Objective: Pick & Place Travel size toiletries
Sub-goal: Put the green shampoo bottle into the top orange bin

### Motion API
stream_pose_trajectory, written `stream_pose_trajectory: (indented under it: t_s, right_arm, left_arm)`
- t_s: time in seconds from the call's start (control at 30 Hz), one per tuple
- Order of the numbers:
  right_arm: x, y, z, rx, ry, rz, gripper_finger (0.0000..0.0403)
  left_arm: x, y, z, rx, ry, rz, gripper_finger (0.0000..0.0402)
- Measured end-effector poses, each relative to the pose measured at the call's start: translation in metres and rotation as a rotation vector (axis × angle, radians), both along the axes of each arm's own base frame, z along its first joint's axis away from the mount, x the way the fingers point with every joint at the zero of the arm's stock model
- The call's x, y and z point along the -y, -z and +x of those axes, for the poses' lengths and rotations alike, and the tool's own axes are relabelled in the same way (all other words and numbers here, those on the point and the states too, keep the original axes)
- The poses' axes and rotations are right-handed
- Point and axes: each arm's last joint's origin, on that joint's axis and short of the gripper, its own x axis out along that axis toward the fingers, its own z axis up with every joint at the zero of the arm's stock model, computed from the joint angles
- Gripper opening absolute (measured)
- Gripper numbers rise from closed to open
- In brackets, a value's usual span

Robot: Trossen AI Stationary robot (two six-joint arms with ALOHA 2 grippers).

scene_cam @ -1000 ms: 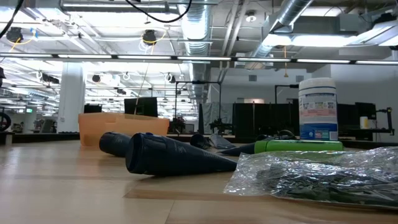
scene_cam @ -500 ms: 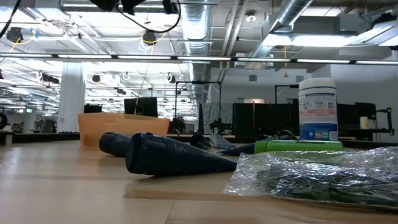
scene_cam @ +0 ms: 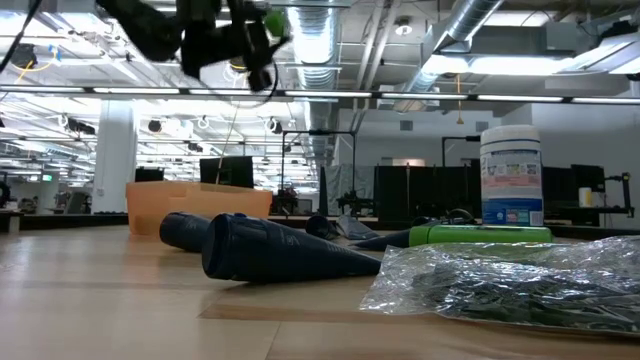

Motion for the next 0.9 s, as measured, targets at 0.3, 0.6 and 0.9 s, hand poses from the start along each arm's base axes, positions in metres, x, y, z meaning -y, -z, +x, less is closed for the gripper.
stream_pose_trajectory:
  t_s: [0.3, 0.6, 0.9]
  right_arm:
    - [0.002, 0.007, -0.001, -0.074, 0.021, 0.047, 0.0203]
    - [0.003, 0.012, -0.003, -0.129, 0.043, 0.114, 0.0189]
    - [0.004, 0.013, -0.003, -0.142, 0.050, 0.140, 0.0187]
  left_arm:
    - [0.029, -0.003, -0.020, 0.010, 0.064, -0.016, 0.0172]
    - [0.086, -0.097, -0.086, 0.380, -0.055, 0.247, 0.0172]
    - [0.092, -0.083, -0.106, 0.212, -0.483, 0.454, 0.0172]
